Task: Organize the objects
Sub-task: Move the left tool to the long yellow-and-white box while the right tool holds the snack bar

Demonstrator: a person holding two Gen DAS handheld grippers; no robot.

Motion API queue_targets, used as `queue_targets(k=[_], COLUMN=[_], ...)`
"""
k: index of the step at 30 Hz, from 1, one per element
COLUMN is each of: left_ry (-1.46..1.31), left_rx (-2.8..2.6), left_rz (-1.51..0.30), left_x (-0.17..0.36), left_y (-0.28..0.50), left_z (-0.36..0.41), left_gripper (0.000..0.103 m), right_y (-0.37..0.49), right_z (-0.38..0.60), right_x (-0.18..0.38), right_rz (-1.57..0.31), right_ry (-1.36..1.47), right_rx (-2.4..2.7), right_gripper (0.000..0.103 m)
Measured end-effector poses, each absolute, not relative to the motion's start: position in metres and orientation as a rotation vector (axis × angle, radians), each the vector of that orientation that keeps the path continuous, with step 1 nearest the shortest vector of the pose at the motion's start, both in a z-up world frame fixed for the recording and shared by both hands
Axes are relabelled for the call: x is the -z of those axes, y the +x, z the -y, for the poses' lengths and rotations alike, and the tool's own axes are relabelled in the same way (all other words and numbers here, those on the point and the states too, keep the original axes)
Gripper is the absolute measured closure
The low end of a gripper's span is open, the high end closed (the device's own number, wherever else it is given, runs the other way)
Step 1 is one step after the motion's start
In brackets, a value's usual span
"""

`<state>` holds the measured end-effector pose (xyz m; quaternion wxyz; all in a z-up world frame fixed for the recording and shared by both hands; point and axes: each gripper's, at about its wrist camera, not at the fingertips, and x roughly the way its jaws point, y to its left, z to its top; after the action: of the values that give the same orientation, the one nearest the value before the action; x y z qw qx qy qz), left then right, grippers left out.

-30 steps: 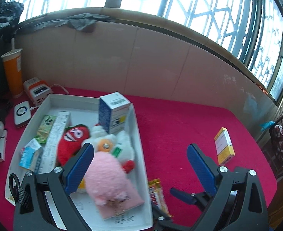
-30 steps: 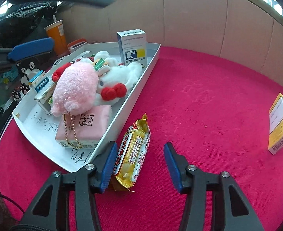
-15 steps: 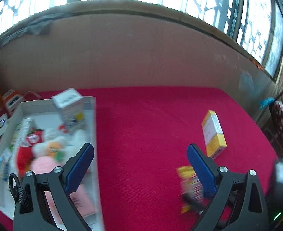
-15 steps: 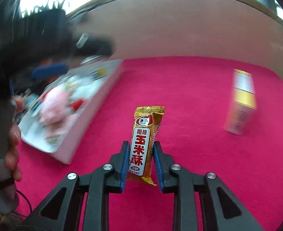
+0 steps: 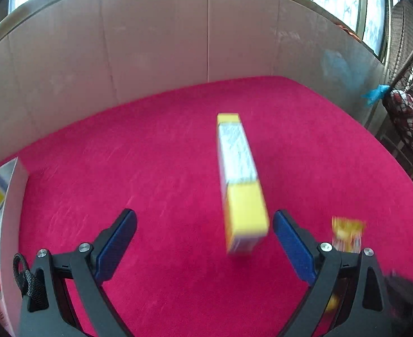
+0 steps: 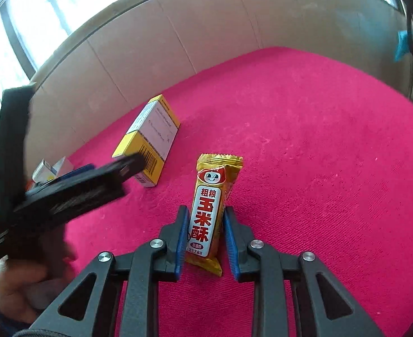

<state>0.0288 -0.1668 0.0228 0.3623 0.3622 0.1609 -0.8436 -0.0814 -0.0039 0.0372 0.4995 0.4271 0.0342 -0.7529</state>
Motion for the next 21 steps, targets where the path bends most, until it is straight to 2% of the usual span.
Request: queue_targets(k=[3,4,5,8,10,14,17,21], left_ry=[0.959,0.963,0.964,0.954,0.939,0.847,0.791,0.747], left_rx=[2.137,2.132,2.13,2.123,2.134,2.149,2.166,2.197], left_rz=[-0.403,-0.406,-0.415,-0.474,-0.501,-0.418,-0.322,-0.303], left_x=[-0.015,-0.013,-0.011,-0.006,-0.005,-0.02,-0.031,-0.041], left_y=[0.015,0.013,0.013,0.021,0.03,0.054,0.072,0.09], left_z=[0.177,0.178,0.181,0.186,0.186,0.17,0.154,0.145], left_gripper=[0.007,0.019,0.038,0.064,0.074,0.08,0.08,0.081], right_y=[-0.075,-0.076,-0.078,-0.075,-0.073,-0.066,-0.063,-0.059], right_z=[0.006,0.006,0.003,0.003,0.002,-0.004,-0.002,-0.002], right_x=[-0.036,-0.036,-0.036,-0.037,-0.037,-0.038,-0.037,-0.037], right_rz=[-0.071,-0.071,-0.073,-0.084,-0.089,-0.108,-0.117,-0.143], right_ry=[1.043,1.043,1.042,1.038,1.036,1.023,1.018,1.005], right_rx=[1.817,1.819,1.821,1.833,1.84,1.875,1.889,1.916], right_gripper=[0.076,0.076,0.076,0.076,0.076,0.076,0.076,0.076])
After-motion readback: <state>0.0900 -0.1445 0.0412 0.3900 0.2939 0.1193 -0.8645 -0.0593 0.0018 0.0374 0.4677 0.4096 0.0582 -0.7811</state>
